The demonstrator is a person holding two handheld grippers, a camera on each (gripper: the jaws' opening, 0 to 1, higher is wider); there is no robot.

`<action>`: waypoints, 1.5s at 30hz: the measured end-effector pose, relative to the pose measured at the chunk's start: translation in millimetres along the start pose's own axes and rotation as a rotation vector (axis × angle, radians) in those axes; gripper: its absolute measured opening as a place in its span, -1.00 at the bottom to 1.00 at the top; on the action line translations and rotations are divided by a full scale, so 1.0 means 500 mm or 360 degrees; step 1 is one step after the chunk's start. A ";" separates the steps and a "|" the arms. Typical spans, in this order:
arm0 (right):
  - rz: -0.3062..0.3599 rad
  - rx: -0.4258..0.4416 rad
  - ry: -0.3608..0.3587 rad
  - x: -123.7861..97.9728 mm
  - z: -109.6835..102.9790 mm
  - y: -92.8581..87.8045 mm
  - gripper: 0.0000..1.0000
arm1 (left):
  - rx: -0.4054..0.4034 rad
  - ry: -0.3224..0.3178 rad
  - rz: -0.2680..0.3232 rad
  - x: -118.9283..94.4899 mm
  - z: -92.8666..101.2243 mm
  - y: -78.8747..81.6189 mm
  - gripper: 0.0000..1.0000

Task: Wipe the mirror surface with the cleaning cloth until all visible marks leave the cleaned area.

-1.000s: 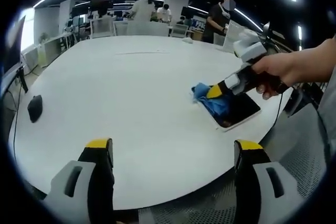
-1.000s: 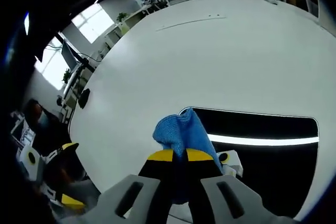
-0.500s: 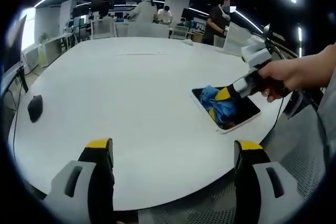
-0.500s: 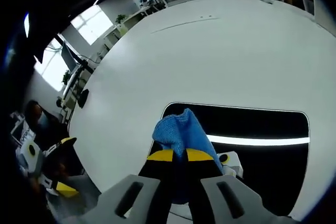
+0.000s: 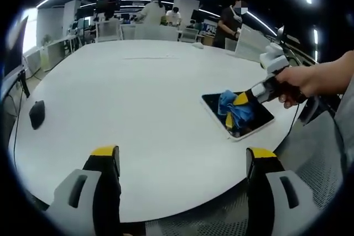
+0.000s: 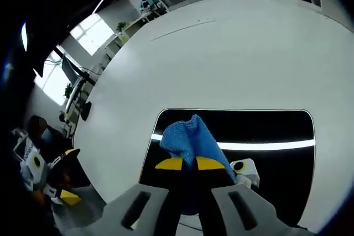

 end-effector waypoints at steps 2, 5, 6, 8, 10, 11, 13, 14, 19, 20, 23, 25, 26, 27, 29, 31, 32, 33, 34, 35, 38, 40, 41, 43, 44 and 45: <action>0.0001 0.0009 -0.0003 -0.004 0.007 0.000 -0.98 | -0.0001 -0.0001 0.0005 0.001 -0.002 0.000 0.90; 0.0006 0.0012 -0.0011 -0.007 0.017 0.002 -0.98 | -0.0002 -0.0009 -0.0005 0.000 0.002 -0.001 0.87; 0.0010 0.0012 -0.0014 -0.012 0.019 0.001 -0.98 | 0.0001 -0.0010 -0.0007 0.000 0.002 -0.002 0.87; 0.0014 0.0020 -0.0015 -0.019 0.021 0.000 -0.98 | -0.0003 -0.0011 -0.0001 -0.001 0.004 0.000 0.88; 0.0018 0.0029 -0.0015 -0.025 0.023 0.000 -0.98 | -0.0003 -0.0012 0.0000 -0.001 0.004 0.000 0.88; 0.0019 0.0030 -0.0014 -0.026 0.024 0.000 -0.98 | -0.0003 -0.0012 0.0000 -0.001 0.004 0.000 0.88; 0.0023 0.0040 -0.0012 -0.027 0.032 0.001 -0.98 | -0.0006 -0.0014 0.0002 0.001 0.001 -0.002 0.89; 0.0025 0.0044 -0.0011 -0.027 0.035 0.001 -0.98 | -0.0006 -0.0016 0.0002 0.001 0.001 -0.002 0.89; 0.0038 0.0048 -0.0016 -0.040 0.054 0.001 -0.98 | -0.0005 -0.0022 -0.0001 0.001 0.005 -0.001 0.89; 0.0039 0.0049 -0.0017 -0.041 0.059 0.002 -0.98 | -0.0003 -0.0022 -0.0003 0.001 0.005 -0.002 0.89; 0.0045 0.0062 -0.0022 -0.046 0.074 0.004 -0.98 | -0.0003 -0.0024 -0.0003 0.001 0.007 -0.001 0.89; 0.0054 0.0078 -0.0024 -0.051 0.084 0.005 -0.98 | -0.0003 -0.0025 -0.0004 0.000 0.009 0.001 0.89; 0.0059 0.0089 -0.0026 -0.054 0.091 0.006 -0.98 | -0.0003 -0.0026 -0.0005 0.000 0.009 0.000 0.89; 0.0062 0.0098 -0.0024 -0.055 0.094 0.007 -0.98 | -0.0001 -0.0026 -0.0007 0.000 0.009 0.000 0.89; 0.0066 0.0110 -0.0027 -0.059 0.103 0.009 -0.98 | 0.0000 -0.0025 -0.0009 0.000 0.010 0.000 0.89; 0.0072 0.0121 -0.0035 -0.065 0.110 0.009 -0.98 | 0.0002 -0.0026 -0.0012 -0.001 0.011 0.000 0.88; 0.0075 0.0125 -0.0035 -0.066 0.112 0.009 -0.98 | 0.0005 -0.0027 -0.0014 -0.001 0.011 0.000 0.88; 0.0077 0.0125 -0.0033 -0.068 0.115 0.009 -0.98 | 0.0008 -0.0029 -0.0018 -0.001 0.012 0.000 0.88; 0.0079 0.0125 -0.0034 -0.068 0.118 0.010 -0.98 | 0.0007 -0.0030 -0.0018 -0.001 0.012 0.000 0.88; 0.0084 0.0127 -0.0039 -0.069 0.125 0.011 -0.98 | 0.0008 -0.0028 -0.0018 -0.001 0.014 0.002 0.88; 0.0091 0.0136 -0.0047 -0.073 0.138 0.013 -0.98 | 0.0009 -0.0029 -0.0020 -0.003 0.017 0.005 0.88; 0.0097 0.0150 -0.0056 -0.078 0.147 0.013 -0.98 | 0.0008 -0.0030 -0.0020 -0.003 0.017 0.004 0.88; 0.0100 0.0155 -0.0059 -0.079 0.151 0.013 -0.98 | 0.0007 -0.0030 -0.0020 -0.003 0.016 0.004 0.88; 0.0107 0.0168 -0.0065 -0.087 0.158 0.012 -0.98 | 0.0011 -0.0030 -0.0022 -0.002 0.015 0.003 0.88; 0.0110 0.0178 -0.0066 -0.088 0.163 0.013 -0.98 | 0.0013 -0.0030 -0.0024 -0.002 0.014 0.002 0.87; 0.0111 0.0181 -0.0068 -0.089 0.167 0.013 -0.98 | 0.0014 -0.0031 -0.0026 -0.002 0.014 0.001 0.87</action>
Point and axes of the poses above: the point that each gripper's makers call its tool centre point, and the gripper's own axes: x roughly forward along the fingers, z roughly to its right, y roughly out of its top, the point moved 1 cm from there along -x, roughly backward along the fingers, and after that the axes turned 9 degrees about x, right-handed, at the moved point
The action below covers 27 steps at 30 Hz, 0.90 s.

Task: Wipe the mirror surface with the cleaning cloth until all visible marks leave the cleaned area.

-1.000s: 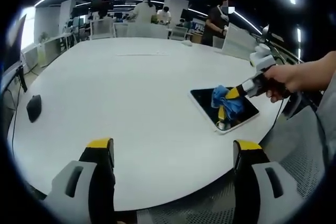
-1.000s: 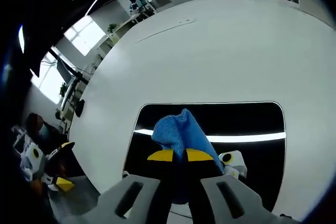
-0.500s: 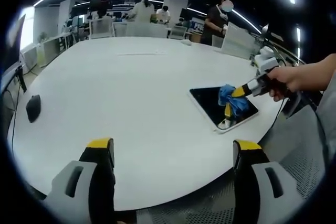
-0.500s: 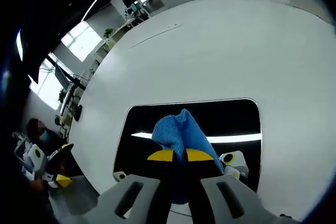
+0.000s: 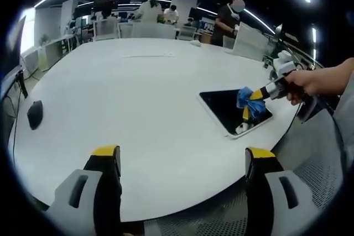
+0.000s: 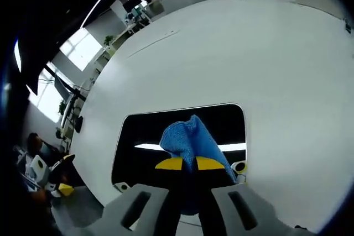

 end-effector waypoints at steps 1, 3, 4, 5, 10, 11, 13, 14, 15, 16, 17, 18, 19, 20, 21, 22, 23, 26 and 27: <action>0.0000 0.0000 -0.0006 -0.003 0.003 0.000 -0.98 | 0.0004 0.0000 -0.0002 0.000 0.000 0.000 0.87; -0.0002 -0.0003 -0.0015 -0.007 0.010 0.002 -0.98 | 0.0006 -0.0003 -0.0004 0.000 0.003 0.001 0.87; -0.0002 -0.0003 -0.0018 -0.008 0.013 0.003 -0.98 | 0.0008 -0.0004 -0.0007 -0.001 0.003 0.001 0.87; -0.0001 0.0000 -0.0020 -0.010 0.016 0.004 -0.98 | 0.0009 -0.0006 -0.0008 -0.001 0.004 0.001 0.87; 0.0007 0.0019 -0.0028 -0.019 0.026 0.006 -0.98 | 0.0004 -0.0003 -0.0005 -0.002 0.005 0.003 0.87; 0.0008 0.0019 -0.0027 -0.019 0.027 0.006 -0.98 | 0.0005 -0.0002 -0.0005 -0.002 0.004 0.003 0.87; 0.0006 0.0015 -0.0030 -0.019 0.031 0.007 -0.98 | 0.0004 -0.0002 -0.0006 -0.001 0.003 0.002 0.88; 0.0004 0.0013 -0.0034 -0.020 0.033 0.008 -0.98 | 0.0003 -0.0002 -0.0007 -0.001 0.003 0.001 0.88; 0.0006 0.0010 -0.0039 -0.023 0.036 0.010 -0.98 | 0.0003 -0.0003 -0.0007 -0.001 0.001 0.000 0.89; 0.0008 0.0010 -0.0044 -0.025 0.039 0.011 -0.97 | 0.0001 -0.0003 -0.0006 0.000 0.001 0.000 0.89; 0.0009 0.0013 -0.0051 -0.027 0.044 0.013 -0.97 | 0.0000 -0.0004 -0.0006 0.000 0.000 -0.001 0.90; 0.0009 0.0011 -0.0057 -0.028 0.048 0.013 -0.97 | -0.0002 -0.0005 -0.0004 0.000 0.001 0.000 0.90; 0.0011 0.0017 -0.0062 -0.031 0.053 0.014 -0.97 | 0.0000 -0.0007 0.0000 0.000 0.002 0.001 0.91; 0.0013 0.0025 -0.0069 -0.033 0.057 0.015 -0.97 | -0.0001 -0.0005 0.0004 -0.001 0.004 0.004 0.91; 0.0015 0.0029 -0.0079 -0.036 0.061 0.016 -0.97 | -0.0003 -0.0005 0.0006 -0.002 0.005 0.005 0.91; 0.0017 0.0033 -0.0083 -0.038 0.064 0.016 -0.97 | 0.0000 -0.0006 0.0007 -0.002 0.005 0.005 0.92; 0.0018 0.0037 -0.0088 -0.039 0.066 0.017 -0.97 | 0.0002 -0.0008 0.0008 -0.001 0.005 0.005 0.93; 0.0024 0.0044 -0.0097 -0.043 0.069 0.017 -0.97 | 0.0007 -0.0020 0.0012 0.000 0.005 0.004 0.95; 0.0026 0.0047 -0.0101 -0.043 0.071 0.018 -0.97 | 0.0012 -0.0023 0.0013 0.000 0.006 0.004 0.95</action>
Point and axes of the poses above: the point that each gripper's makers call its tool centre point, and the gripper's own axes: x roughly forward along the fingers, z roughly to its right, y roughly out of its top, the point moved 1 cm from there along -x, roughly backward along the fingers, and after that the axes turned 9 degrees about x, right-handed, at the moved point
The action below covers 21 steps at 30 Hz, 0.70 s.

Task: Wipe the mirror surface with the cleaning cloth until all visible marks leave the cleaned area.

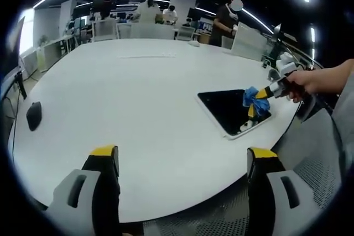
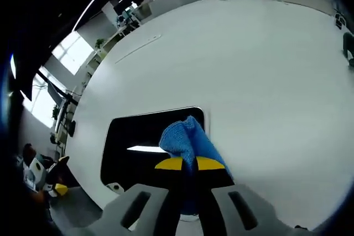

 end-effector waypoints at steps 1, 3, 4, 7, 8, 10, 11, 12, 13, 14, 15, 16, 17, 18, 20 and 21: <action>0.0005 0.0003 -0.0008 -0.001 0.002 0.001 -0.97 | 0.0006 -0.0002 -0.0001 0.000 0.001 0.000 0.96; 0.0015 -0.0007 -0.0027 -0.001 0.005 0.003 -0.97 | 0.0009 -0.0009 -0.0002 0.000 0.003 0.001 0.97; 0.0019 -0.0006 -0.0028 0.000 0.005 0.002 -0.97 | 0.0012 -0.0009 -0.0002 0.000 0.003 0.000 0.98; 0.0030 -0.0023 -0.0038 0.002 0.004 0.002 -0.97 | 0.0014 -0.0021 -0.0006 0.000 0.006 0.000 0.98; 0.0033 -0.0033 -0.0042 0.003 0.004 0.002 -0.97 | 0.0017 -0.0024 -0.0006 0.001 0.005 -0.001 0.98; 0.0037 -0.0031 -0.0044 0.006 0.008 0.003 -0.97 | 0.0015 -0.0024 -0.0006 0.001 0.005 -0.001 0.98; 0.0040 -0.0026 -0.0043 0.008 0.009 0.004 -0.97 | 0.0014 -0.0024 -0.0006 0.001 0.005 -0.001 0.98; 0.0043 -0.0020 -0.0042 0.009 0.010 0.005 -0.97 | 0.0013 -0.0024 -0.0004 0.001 0.005 0.000 0.98; 0.0049 -0.0014 -0.0041 0.009 0.011 0.005 -0.97 | 0.0012 -0.0021 0.0000 0.001 0.005 0.001 0.98; 0.0054 -0.0015 -0.0042 0.008 0.010 0.004 -0.97 | 0.0010 -0.0020 0.0001 0.000 0.005 0.002 0.98; 0.0059 -0.0014 -0.0043 0.007 0.009 0.003 -0.97 | 0.0009 -0.0019 0.0002 0.000 0.006 0.003 0.97; 0.0063 -0.0012 -0.0043 0.004 0.007 0.001 -0.97 | 0.0008 -0.0019 0.0003 -0.001 0.007 0.004 0.97; 0.0067 -0.0006 -0.0047 0.001 0.007 -0.002 -0.98 | 0.0007 -0.0018 0.0003 -0.001 0.008 0.005 0.97; 0.0073 -0.0002 -0.0049 0.001 0.008 -0.004 -0.98 | 0.0008 -0.0018 0.0002 -0.002 0.009 0.006 0.97; 0.0082 0.0014 -0.0050 -0.003 0.008 -0.008 -0.98 | 0.0008 -0.0018 0.0002 -0.004 0.013 0.009 0.97; 0.0083 0.0020 -0.0052 -0.005 0.009 -0.009 -0.98 | 0.0008 -0.0018 0.0004 -0.004 0.014 0.010 0.97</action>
Point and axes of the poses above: the point that each gripper's makers call its tool centre point, and the gripper's own axes: x roughly forward along the fingers, z roughly to its right, y roughly out of its top, the point moved 1 cm from there along -x, roughly backward along the fingers, and after that the axes turned 9 degrees about x, right-handed, at the moved point
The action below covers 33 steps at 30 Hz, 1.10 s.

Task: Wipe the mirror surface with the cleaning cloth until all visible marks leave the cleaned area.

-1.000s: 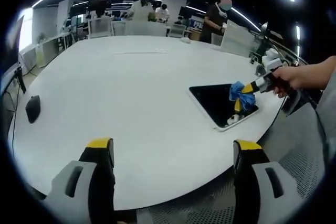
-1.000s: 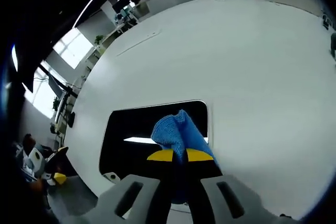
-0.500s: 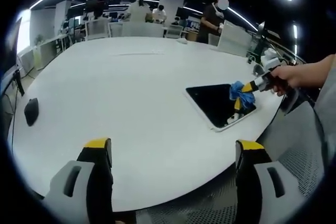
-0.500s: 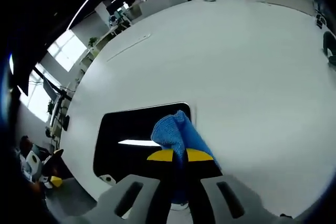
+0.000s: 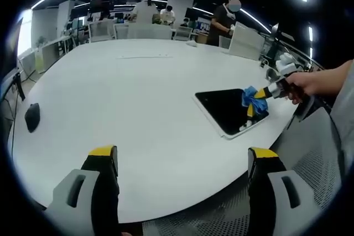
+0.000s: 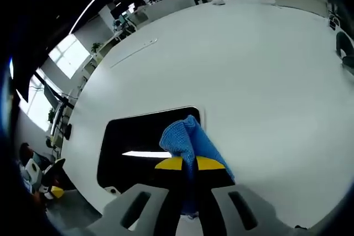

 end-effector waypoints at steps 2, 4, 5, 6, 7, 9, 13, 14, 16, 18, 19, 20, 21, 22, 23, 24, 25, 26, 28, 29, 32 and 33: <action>-0.0001 0.0009 -0.0002 -0.006 -0.001 -0.005 -0.98 | -0.0001 -0.0002 0.0000 0.000 0.001 0.001 0.97; -0.0007 0.0051 -0.0010 -0.011 0.001 -0.010 -0.98 | -0.0001 -0.0004 0.0002 0.000 0.002 0.002 0.97; -0.0012 0.0058 -0.0015 -0.012 0.003 -0.013 -0.98 | -0.0002 -0.0005 0.0003 0.000 0.002 0.002 0.97; -0.0012 0.0055 -0.0018 -0.013 0.003 -0.015 -0.98 | -0.0003 -0.0006 0.0002 0.000 0.001 0.000 0.97; -0.0011 0.0056 -0.0022 -0.014 0.004 -0.018 -0.98 | -0.0001 -0.0006 0.0001 0.000 0.000 0.000 0.97; -0.0008 0.0073 -0.0027 -0.016 0.006 -0.023 -0.98 | -0.0003 -0.0007 0.0002 0.001 0.001 0.000 0.96; -0.0012 0.0078 -0.0032 -0.020 0.008 -0.032 -0.98 | -0.0002 -0.0008 0.0002 0.003 -0.002 -0.002 0.96; -0.0017 0.0076 -0.0035 -0.023 0.008 -0.035 -0.98 | -0.0002 -0.0007 0.0001 0.004 -0.002 -0.003 0.96; -0.0023 0.0085 -0.0037 -0.024 0.010 -0.038 -0.98 | -0.0003 -0.0009 -0.0001 0.005 -0.002 -0.003 0.95; -0.0026 0.0093 -0.0040 -0.025 0.013 -0.042 -0.98 | -0.0001 -0.0007 0.0002 0.005 -0.002 -0.002 0.95; -0.0027 0.0097 -0.0042 -0.026 0.013 -0.045 -0.98 | -0.0003 -0.0009 0.0001 0.005 -0.001 -0.002 0.95; -0.0029 0.0100 -0.0044 -0.027 0.013 -0.046 -0.98 | -0.0004 -0.0009 0.0001 0.006 -0.002 -0.003 0.95; -0.0033 0.0104 -0.0046 -0.027 0.014 -0.049 -0.98 | -0.0003 -0.0009 0.0001 0.006 -0.003 -0.003 0.95; -0.0049 0.0137 -0.0050 -0.029 0.014 -0.055 -0.98 | -0.0004 -0.0010 0.0001 0.007 -0.004 -0.004 0.95; -0.0061 0.0165 -0.0054 -0.032 0.014 -0.060 -0.98 | -0.0005 -0.0011 0.0001 0.007 -0.007 -0.006 0.95; -0.0065 0.0167 -0.0056 -0.033 0.013 -0.062 -0.98 | -0.0007 -0.0012 0.0002 0.008 -0.008 -0.008 0.95; -0.0065 0.0163 -0.0059 -0.035 0.013 -0.064 -0.98 | -0.0006 -0.0013 0.0001 0.009 -0.009 -0.009 0.95; -0.0063 0.0154 -0.0064 -0.036 0.012 -0.066 -0.98 | -0.0003 -0.0017 -0.0001 0.009 -0.011 -0.011 0.95; -0.0067 0.0157 -0.0071 -0.038 0.013 -0.069 -0.98 | -0.0003 -0.0019 -0.0002 0.010 -0.012 -0.013 0.95; -0.0070 0.0160 -0.0074 -0.038 0.013 -0.070 -0.98 | -0.0003 -0.0018 -0.0001 0.010 -0.013 -0.014 0.95; -0.0076 0.0165 -0.0081 -0.041 0.013 -0.073 -0.98 | -0.0003 -0.0014 0.0006 0.010 -0.014 -0.012 0.96; -0.0075 0.0165 -0.0081 -0.039 0.014 -0.073 -0.98 | -0.0001 -0.0017 0.0000 0.010 -0.013 -0.014 0.96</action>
Point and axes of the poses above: the point that each gripper's makers call its tool centre point, and the gripper's own axes: x roughly forward along the fingers, z roughly to its right, y roughly out of its top, the point moved 1 cm from there along -x, roughly backward along the fingers, and after that the axes turned 9 degrees about x, right-handed, at the moved point
